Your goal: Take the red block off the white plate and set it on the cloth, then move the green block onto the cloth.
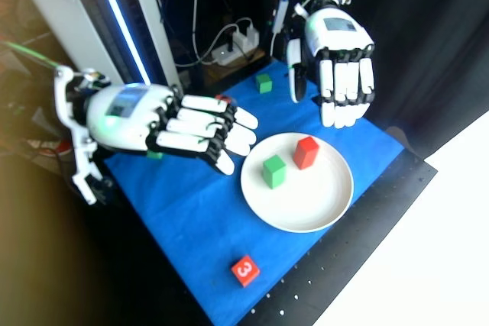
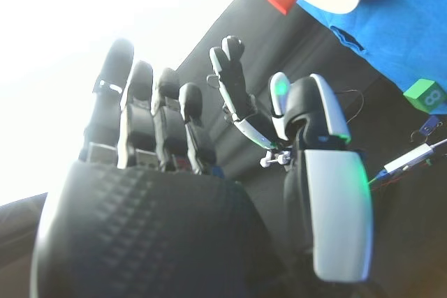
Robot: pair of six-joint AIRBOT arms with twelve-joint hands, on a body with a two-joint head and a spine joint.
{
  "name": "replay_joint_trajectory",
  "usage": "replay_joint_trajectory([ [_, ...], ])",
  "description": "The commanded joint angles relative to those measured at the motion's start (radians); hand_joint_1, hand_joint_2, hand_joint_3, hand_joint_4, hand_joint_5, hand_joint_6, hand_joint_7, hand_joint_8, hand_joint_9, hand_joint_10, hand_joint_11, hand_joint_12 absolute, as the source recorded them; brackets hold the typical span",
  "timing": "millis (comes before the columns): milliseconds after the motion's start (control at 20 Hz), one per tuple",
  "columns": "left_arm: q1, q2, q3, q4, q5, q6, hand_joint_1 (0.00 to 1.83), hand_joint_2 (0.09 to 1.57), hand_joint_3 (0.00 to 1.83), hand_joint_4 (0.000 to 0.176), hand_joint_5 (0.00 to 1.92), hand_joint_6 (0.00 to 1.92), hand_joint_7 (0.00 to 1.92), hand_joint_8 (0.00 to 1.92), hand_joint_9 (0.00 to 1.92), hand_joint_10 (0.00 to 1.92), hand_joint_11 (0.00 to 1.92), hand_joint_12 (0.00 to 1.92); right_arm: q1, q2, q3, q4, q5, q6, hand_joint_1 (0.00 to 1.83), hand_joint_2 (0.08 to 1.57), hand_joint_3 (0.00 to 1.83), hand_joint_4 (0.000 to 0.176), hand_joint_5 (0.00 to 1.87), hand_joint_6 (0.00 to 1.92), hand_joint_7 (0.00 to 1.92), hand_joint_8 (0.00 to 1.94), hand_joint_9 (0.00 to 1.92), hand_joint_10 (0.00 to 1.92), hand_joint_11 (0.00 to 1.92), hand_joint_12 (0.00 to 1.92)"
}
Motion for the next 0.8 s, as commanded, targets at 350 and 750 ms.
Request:
replay_joint_trajectory([
  [350, -0.024, -0.061, 0.070, -0.012, -0.054, -0.002, 0.74, 1.05, 0.00, 0.027, 0.39, 0.04, 0.41, 0.03, 0.31, 0.18, 0.00, 1.17, 0.015, -0.007, 0.003, -0.022, -0.123, -0.004, 1.04, 0.72, 0.30, 0.000, 0.65, 0.48, 0.56, 0.78, 0.40, 1.13, 0.17, 1.73],
  [750, -0.061, -0.165, 0.175, -0.013, 0.062, -0.031, 0.83, 0.95, 0.00, 0.000, 0.47, 0.02, 0.49, 0.01, 0.40, 0.44, 0.02, 1.49, 0.015, -0.008, 0.006, -0.022, -0.123, -0.004, 1.06, 0.71, 0.29, 0.000, 0.66, 0.50, 0.57, 0.83, 0.42, 1.18, 0.20, 1.74],
])
